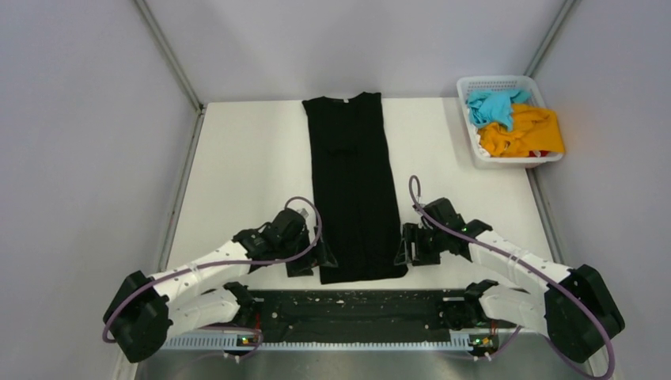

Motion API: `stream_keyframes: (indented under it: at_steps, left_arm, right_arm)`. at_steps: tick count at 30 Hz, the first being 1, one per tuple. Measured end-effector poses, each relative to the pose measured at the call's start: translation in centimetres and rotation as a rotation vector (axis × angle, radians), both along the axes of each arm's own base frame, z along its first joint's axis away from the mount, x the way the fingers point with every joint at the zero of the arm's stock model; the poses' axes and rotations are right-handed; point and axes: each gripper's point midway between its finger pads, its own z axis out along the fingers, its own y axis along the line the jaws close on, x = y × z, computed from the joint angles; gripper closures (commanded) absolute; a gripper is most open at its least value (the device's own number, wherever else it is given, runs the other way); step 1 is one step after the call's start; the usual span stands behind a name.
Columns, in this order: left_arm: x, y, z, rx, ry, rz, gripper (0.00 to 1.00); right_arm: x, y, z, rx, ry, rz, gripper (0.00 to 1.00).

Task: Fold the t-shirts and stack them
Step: Grab the bottom of the folded rectangular tshirt with both arms

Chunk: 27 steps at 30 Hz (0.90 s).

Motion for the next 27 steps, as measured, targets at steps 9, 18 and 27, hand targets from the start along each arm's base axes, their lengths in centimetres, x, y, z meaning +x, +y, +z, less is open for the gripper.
stream_keyframes:
  at_steps: [9, 18, 27]
  left_arm:
    - [-3.4, 0.7, -1.9, -0.007, 0.099, 0.022, 0.22]
    - [-3.0, 0.6, -2.8, -0.003, 0.099, 0.058, 0.38]
    - [-2.3, 0.0, -3.6, 0.001, 0.111, 0.073, 0.56]
  right_arm:
    - [-2.1, -0.4, -1.9, 0.037, 0.066, -0.061, 0.76]
    - [-2.2, 0.3, -2.3, 0.1, 0.063, -0.093, 0.86]
    - [-2.2, 0.4, -2.3, 0.114, 0.058, -0.097, 0.88]
